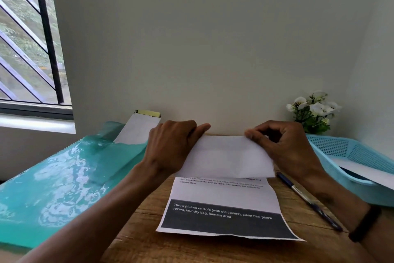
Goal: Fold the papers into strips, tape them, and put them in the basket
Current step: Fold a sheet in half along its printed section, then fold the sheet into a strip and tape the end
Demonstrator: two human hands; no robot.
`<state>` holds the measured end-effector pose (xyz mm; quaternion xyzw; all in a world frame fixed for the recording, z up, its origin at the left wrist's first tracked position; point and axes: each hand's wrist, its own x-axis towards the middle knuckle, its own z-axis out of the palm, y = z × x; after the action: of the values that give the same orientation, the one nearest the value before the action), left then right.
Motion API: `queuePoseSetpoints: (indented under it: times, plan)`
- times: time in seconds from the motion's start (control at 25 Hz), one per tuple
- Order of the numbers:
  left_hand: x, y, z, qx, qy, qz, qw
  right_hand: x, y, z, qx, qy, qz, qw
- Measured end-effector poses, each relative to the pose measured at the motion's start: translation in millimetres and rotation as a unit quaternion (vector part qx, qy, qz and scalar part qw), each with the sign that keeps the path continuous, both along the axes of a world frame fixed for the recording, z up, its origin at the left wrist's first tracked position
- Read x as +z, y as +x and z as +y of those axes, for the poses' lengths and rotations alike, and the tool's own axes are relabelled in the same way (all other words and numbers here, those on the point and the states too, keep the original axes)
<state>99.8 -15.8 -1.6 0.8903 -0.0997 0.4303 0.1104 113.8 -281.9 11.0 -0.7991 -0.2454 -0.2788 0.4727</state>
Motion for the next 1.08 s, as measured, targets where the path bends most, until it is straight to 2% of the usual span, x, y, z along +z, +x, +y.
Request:
queuePoseSetpoints:
  times: [0.24, 0.36, 0.48, 0.56, 0.64, 0.68, 0.76, 0.84, 0.88, 0.96, 1.08]
  plan:
    - [0, 6, 9, -0.028, -0.109, 0.039, 0.993, -1, 8, -10, -0.021, 0.047, 0.084, 0.995]
    - [-6, 9, 8, -0.057, -0.138, 0.050, 0.988, -2, 10, -15, 0.047, 0.105, 0.191, 0.975]
    - [-9, 9, 7, -0.039, -0.135, 0.051, 0.989, 0, 9, -18, 0.129, 0.146, 0.287, 0.938]
    - [-12, 8, 5, -0.021, -0.093, 0.025, 0.995, -3, 12, -19, 0.105, 0.129, 0.289, 0.943]
    - [-20, 6, -2, -0.075, -0.034, 0.028, 0.996, -13, 18, -21, 0.030, 0.061, 0.261, 0.963]
    - [-25, 3, -9, -0.124, -0.002, 0.061, 0.990, -18, 21, -22, -0.018, 0.004, 0.238, 0.971]
    - [-34, -6, -27, -0.193, 0.047, 0.191, 0.961, -25, 24, -21, -0.095, -0.106, 0.198, 0.970]
    - [-42, -11, -39, -0.198, 0.082, 0.300, 0.929, -27, 19, -14, -0.138, -0.220, 0.145, 0.955]
    - [-45, -12, -43, -0.190, 0.093, 0.328, 0.921, -28, 14, -7, -0.144, -0.284, 0.103, 0.942]
    - [-50, -12, -44, -0.160, 0.104, 0.366, 0.911, -30, 3, 11, -0.092, -0.352, 0.044, 0.930]
    - [-52, -8, -43, -0.120, 0.116, 0.409, 0.897, -41, -8, 32, 0.013, -0.426, 0.094, 0.900]
